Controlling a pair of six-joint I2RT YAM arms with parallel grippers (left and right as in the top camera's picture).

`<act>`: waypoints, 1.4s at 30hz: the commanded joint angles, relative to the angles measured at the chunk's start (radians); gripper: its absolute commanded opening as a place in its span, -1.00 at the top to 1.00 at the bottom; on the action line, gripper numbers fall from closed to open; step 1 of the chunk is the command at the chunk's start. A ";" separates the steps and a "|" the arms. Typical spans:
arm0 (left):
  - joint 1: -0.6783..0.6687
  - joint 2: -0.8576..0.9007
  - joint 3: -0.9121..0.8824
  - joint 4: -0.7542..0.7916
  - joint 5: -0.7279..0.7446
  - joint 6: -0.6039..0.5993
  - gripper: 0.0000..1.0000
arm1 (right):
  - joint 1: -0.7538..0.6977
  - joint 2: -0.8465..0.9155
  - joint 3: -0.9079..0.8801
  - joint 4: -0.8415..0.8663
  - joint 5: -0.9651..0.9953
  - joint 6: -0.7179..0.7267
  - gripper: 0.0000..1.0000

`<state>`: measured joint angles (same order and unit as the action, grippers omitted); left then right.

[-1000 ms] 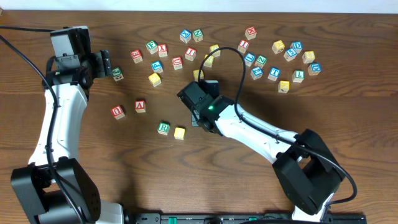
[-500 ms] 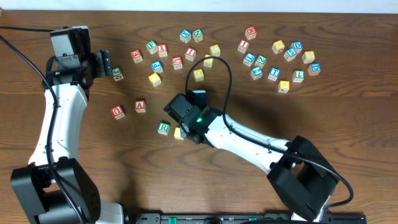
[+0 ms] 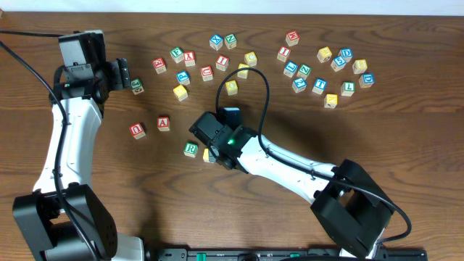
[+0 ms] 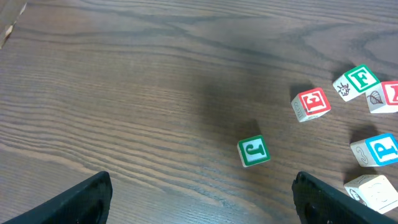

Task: Spell out ROBOT
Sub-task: 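Lower the green B block beside the yellow block with the right gripper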

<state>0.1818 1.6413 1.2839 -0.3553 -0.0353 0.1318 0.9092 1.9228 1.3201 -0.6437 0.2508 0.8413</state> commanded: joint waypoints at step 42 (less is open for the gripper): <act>0.005 0.012 -0.005 0.004 0.001 0.006 -0.82 | 0.015 0.014 -0.066 0.069 0.020 0.088 0.77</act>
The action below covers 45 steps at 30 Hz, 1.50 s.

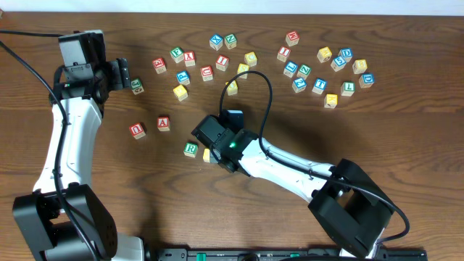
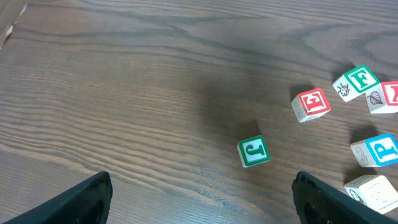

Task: Spell out ROBOT
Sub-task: 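Lower the green B block beside the yellow block with the right gripper, then open the right gripper to release the green B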

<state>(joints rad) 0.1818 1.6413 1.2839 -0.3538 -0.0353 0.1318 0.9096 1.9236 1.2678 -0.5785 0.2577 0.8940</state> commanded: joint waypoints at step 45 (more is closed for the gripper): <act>0.005 0.012 -0.005 0.003 0.001 0.006 -0.82 | 0.010 0.014 -0.020 0.031 0.024 0.056 -0.54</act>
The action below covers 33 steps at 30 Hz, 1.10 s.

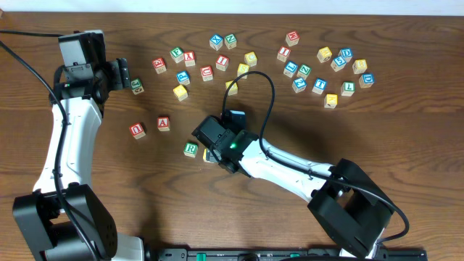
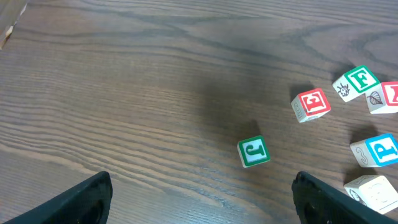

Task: Spell out ROBOT
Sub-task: 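Open the right gripper to release the green B, then move the right gripper up to the block pile near the top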

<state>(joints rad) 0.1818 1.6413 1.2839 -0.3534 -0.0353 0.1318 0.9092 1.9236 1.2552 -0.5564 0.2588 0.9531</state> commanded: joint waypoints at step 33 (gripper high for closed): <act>0.005 0.012 -0.005 0.000 0.001 0.006 -0.82 | -0.365 0.014 0.452 -0.062 0.019 -0.491 -0.98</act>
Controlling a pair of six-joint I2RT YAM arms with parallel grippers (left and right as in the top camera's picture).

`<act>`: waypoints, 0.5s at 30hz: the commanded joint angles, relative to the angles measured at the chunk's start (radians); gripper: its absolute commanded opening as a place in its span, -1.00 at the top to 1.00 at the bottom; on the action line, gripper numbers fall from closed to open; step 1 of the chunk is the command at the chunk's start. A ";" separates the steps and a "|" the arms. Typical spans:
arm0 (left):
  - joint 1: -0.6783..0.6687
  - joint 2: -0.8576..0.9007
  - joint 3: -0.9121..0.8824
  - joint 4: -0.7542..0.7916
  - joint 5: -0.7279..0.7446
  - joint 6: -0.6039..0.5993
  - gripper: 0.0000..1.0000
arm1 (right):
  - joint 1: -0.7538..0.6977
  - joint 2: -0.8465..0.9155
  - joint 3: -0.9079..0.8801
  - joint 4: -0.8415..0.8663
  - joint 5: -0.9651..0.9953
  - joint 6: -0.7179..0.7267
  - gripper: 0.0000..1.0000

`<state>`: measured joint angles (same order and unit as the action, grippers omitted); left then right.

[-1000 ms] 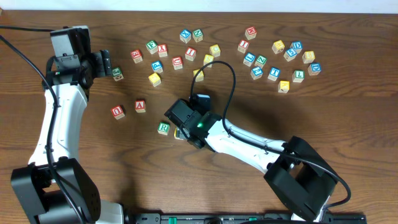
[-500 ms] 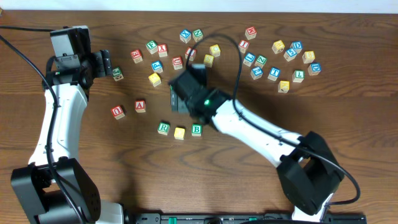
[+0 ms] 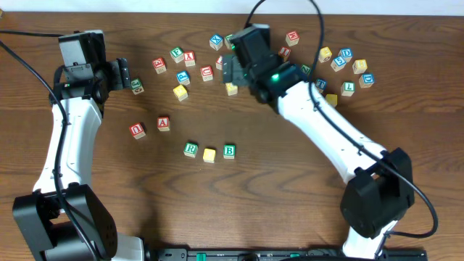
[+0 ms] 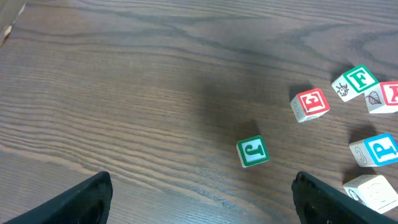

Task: Spell out ROBOT
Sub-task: 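Move the right gripper up to the block pile near the top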

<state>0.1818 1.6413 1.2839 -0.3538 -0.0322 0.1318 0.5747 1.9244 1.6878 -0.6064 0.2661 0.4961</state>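
A short row stands at the table's middle: green R block (image 3: 191, 149), a yellow block (image 3: 209, 154) whose letter I cannot read, and green B block (image 3: 229, 151). My right gripper (image 3: 229, 72) hangs over the loose blocks at the top middle, just above a yellow block (image 3: 231, 88); its jaws are too small to read. At the top left, my left gripper (image 3: 125, 75) (image 4: 202, 184) is open and holds nothing. The green J block (image 4: 252, 152) lies ahead of it.
Red U (image 3: 137, 130) and A (image 3: 163, 122) blocks lie left of the row. Loose letter blocks spread along the far side, with a second cluster at the upper right (image 3: 341, 61). A red E (image 4: 311, 103), green F (image 4: 356, 81) and blue P (image 4: 379, 149) sit near the J.
My right arm has gone from the row at mid-table up to the far blocks at the top middle. A green B now shows to the right of the yellow block. The left arm is unchanged.
At all three earlier moments my right gripper stayed low beside the R and the yellow block, covering the spot to their right, shifting only slightly. Now it is away at the far blocks and the row reads R, yellow block, B. The left gripper stayed open.
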 commanded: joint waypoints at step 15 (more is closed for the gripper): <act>0.005 0.012 -0.005 -0.001 -0.002 0.006 -0.82 | -0.104 0.034 0.019 -0.006 -0.041 -0.150 -0.93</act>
<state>0.1818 1.6413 1.2839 -0.3538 -0.0322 0.1318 0.4812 1.9244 1.6878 -0.6197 0.2348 0.4175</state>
